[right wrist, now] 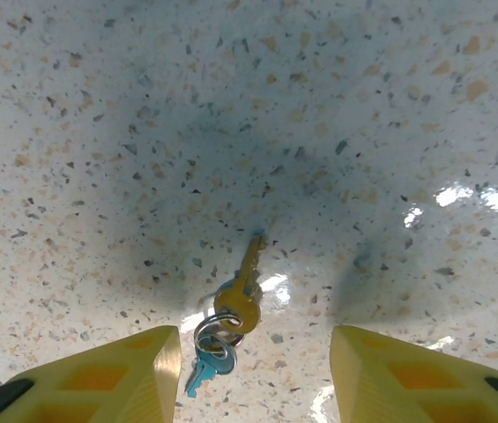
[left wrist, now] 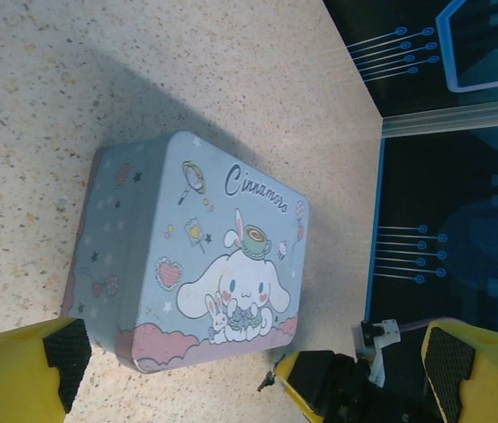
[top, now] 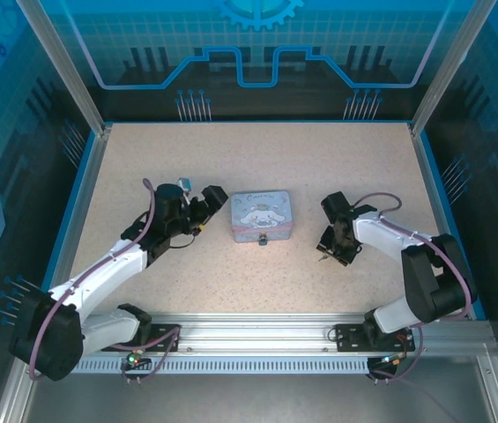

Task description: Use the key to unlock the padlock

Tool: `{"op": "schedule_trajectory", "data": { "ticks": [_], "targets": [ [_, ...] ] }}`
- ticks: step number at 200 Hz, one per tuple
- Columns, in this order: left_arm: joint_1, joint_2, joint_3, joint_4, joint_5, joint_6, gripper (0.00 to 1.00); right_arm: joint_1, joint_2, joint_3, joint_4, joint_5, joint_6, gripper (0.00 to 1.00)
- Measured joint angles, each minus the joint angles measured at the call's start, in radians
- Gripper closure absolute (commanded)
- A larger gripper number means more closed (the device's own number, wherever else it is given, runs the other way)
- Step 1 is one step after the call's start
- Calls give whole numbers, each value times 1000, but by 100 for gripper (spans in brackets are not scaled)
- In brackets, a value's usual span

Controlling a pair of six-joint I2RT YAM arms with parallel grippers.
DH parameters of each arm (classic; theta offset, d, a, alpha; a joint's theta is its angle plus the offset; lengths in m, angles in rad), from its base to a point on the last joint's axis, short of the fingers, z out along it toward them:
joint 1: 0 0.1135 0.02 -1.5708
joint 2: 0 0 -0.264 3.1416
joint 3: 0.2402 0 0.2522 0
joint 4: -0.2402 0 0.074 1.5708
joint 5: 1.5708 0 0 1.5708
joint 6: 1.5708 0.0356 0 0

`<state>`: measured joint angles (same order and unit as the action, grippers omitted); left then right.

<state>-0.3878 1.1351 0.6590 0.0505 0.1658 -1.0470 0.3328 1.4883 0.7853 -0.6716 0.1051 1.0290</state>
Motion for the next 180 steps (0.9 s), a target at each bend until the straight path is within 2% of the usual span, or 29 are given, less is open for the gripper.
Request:
{"op": "schedule_trajectory", "data": {
  "ticks": [28,80,117,147,180],
  "targets": [
    [0,0,-8,8,5,0,1,0,28,15,7,0,3,55],
    [0,0,-8,26,8,0,1,14,68,35,-1,19,13,68],
    [0,1,-8,26,8,0,1,27,69,36,-2,32,24,82],
    [0,4,-7,26,13,1,1,31,51,37,0,37,27,100],
    [0,21,7,6,16,2,1,35,38,31,16,33,8,100]
  ]
}}
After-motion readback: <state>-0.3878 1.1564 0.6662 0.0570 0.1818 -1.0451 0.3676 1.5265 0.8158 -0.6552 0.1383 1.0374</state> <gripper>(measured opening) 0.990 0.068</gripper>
